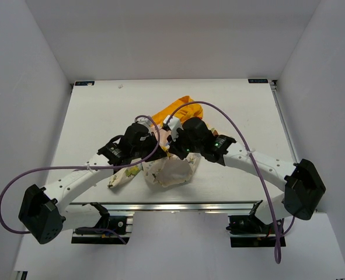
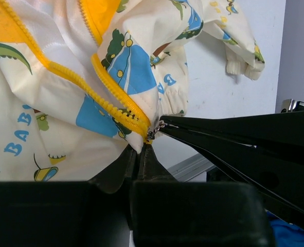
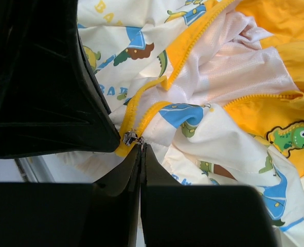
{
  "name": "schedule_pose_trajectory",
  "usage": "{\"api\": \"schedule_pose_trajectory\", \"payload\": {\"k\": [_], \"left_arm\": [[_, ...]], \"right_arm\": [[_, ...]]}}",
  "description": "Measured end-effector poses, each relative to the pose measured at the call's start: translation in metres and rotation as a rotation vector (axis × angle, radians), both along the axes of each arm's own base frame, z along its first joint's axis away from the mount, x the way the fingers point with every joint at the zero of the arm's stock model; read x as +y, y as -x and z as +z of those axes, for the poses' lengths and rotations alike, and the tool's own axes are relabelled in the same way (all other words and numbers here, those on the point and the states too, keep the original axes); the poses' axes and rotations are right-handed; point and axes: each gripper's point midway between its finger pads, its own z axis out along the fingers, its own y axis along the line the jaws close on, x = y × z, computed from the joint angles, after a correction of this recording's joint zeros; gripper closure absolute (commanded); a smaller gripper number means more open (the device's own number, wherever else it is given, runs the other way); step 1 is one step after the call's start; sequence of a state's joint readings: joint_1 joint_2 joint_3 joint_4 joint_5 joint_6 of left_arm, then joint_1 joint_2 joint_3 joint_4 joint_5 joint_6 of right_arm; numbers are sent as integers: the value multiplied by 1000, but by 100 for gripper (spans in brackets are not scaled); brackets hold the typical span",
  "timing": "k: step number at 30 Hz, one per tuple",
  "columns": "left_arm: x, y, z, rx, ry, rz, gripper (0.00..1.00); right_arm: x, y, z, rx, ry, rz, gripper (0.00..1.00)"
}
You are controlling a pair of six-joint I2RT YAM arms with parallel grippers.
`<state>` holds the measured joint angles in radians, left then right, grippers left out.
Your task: Zip up the jacket
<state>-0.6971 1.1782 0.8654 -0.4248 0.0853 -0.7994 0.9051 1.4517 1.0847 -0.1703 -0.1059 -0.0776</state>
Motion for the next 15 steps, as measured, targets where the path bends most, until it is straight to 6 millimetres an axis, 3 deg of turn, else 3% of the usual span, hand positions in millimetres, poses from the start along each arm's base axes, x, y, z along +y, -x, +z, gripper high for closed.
{"api": "schedule_pose_trajectory", "payload": {"k": [4,15], "left_arm": [[-5,3,3,12,10,-14,73],[1,19,-8,73,-16,-36,53]], "right_arm": [[-5,3,2,-4,-4,-2,100],[-12,-11,5,-36,0,-85,100]]}}
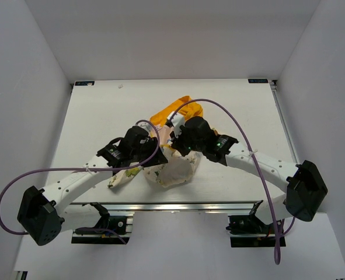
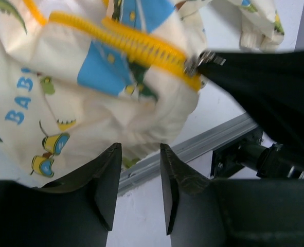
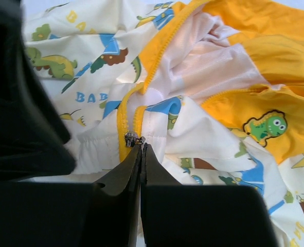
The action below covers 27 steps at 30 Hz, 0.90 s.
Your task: Zip up the jacket
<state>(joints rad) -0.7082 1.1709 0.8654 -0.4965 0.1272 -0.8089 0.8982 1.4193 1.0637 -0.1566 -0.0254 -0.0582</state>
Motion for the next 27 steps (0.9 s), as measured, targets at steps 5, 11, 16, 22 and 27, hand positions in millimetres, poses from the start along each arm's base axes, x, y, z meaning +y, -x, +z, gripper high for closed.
{"api": "schedule_pose_trajectory", "payload": {"k": [5,11,16,22,27], "left_arm": [[3,11,-5,27,-1,-19,33],[-2,9,0,12,26,-29,24],[-8,7,11,-15,66,-44,9],[-11,-1,35,-81,144,-35,11],[-16,-7,40,-93,174,-32,28]], "right_arm": [[-4,-8,2,-14,-3,-26,100],[-3,-4,12,-21,-29,-9,100],[-2,2,13,-14,-46,19,100],[-3,13,12,3,-65,57,100],[-1,17,22,-2,-94,77,100]]}}
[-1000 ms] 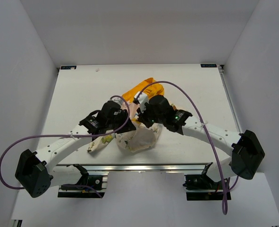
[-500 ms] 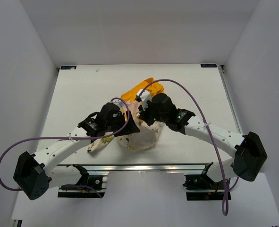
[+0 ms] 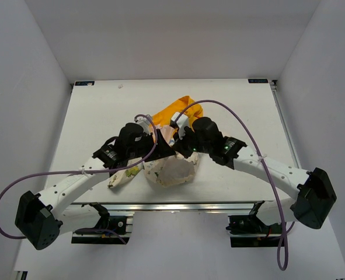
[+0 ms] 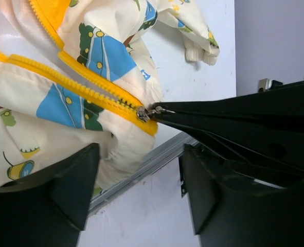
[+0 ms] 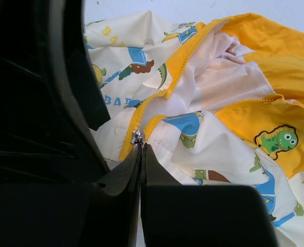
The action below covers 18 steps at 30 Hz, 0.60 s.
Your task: Zip up the jacket
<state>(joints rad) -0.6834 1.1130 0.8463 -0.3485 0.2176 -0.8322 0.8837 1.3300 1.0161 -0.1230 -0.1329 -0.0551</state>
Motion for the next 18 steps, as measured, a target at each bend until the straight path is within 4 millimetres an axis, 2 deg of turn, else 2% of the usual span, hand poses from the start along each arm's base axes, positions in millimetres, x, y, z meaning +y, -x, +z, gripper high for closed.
{"api": "schedule_pose_trajectory", "payload": {"k": [5,8,9,14,15,18], "left_arm": [[-4,-3,-5,9,1,-8,39],[-4,-3,-4,8,4,-6,48],[-5,-4,-3,4,7,-6,55],[-8,-6,1,-14,25,-7,67],[-8,-7,2,-18,29,-8,72],[-9,-8,3,-24,37,-9,100]], "right_arm": [[1,1,8,-9,-25,4,100],[2,3,9,-3,-33,9,100],[3,3,9,1,-37,13,100],[5,5,10,9,-46,23,100],[5,6,11,11,-48,27,100],[6,8,9,17,-51,37,100]]}}
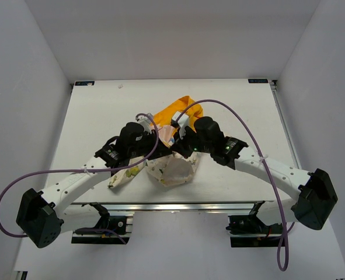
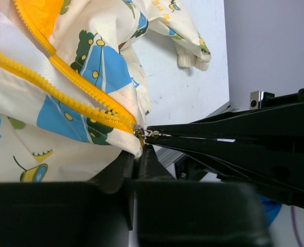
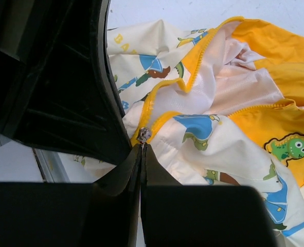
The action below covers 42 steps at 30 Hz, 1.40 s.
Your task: Zip up the jacket
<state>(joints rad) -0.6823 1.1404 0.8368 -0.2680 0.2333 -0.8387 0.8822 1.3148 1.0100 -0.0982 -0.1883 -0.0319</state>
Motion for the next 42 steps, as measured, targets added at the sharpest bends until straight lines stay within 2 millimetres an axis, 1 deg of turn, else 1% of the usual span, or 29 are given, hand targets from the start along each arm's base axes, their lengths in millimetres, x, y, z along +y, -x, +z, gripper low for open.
{"api": "schedule_pose_trajectory", "payload": {"k": [5,8,10,13,15,18,20,23,26,28,30,33,35,37,39,42], "left_arm": [[1,-1,-5,5,0,3,100],[2,4,-12,20,5,-2,100],[4,8,-17,32,12,-4,100],[8,12,-24,47,23,6,100],[13,13,-33,67,20,21,100],[19,12,-39,79,10,49,100],[22,12,-43,86,1,62,100],[28,19,-53,106,-9,67,100],[32,42,-69,168,-15,21,100],[35,56,-80,217,-21,-3,100],[36,63,-88,246,-21,-14,100],[38,71,-93,272,-19,-28,100],[41,82,-100,309,-28,-47,100],[44,92,-108,345,-39,-58,100],[46,93,-112,351,-38,-51,100],[44,89,-112,332,-21,-47,100]], "right_arm": [[-2,0,-5,2,8,-5,100],[-4,-5,-8,-5,23,-27,100],[-3,-8,-14,-3,49,-41,100],[4,-15,-23,2,97,-55,100],[12,-22,-26,-4,125,-65,100],[21,-29,-36,12,169,-69,100],[28,-36,-40,18,185,-77,100],[33,-50,-46,27,209,-97,100],[25,-85,-50,1,234,-193,100],[9,-108,-52,-7,244,-259,100],[-5,-121,-53,2,253,-294,100],[-8,-140,-48,-8,259,-319,100],[-7,-161,-42,-35,247,-345,100],[-10,-185,-40,-48,237,-377,100],[-14,-199,-48,-31,244,-391,100],[-11,-212,-71,16,266,-380,100]]}}
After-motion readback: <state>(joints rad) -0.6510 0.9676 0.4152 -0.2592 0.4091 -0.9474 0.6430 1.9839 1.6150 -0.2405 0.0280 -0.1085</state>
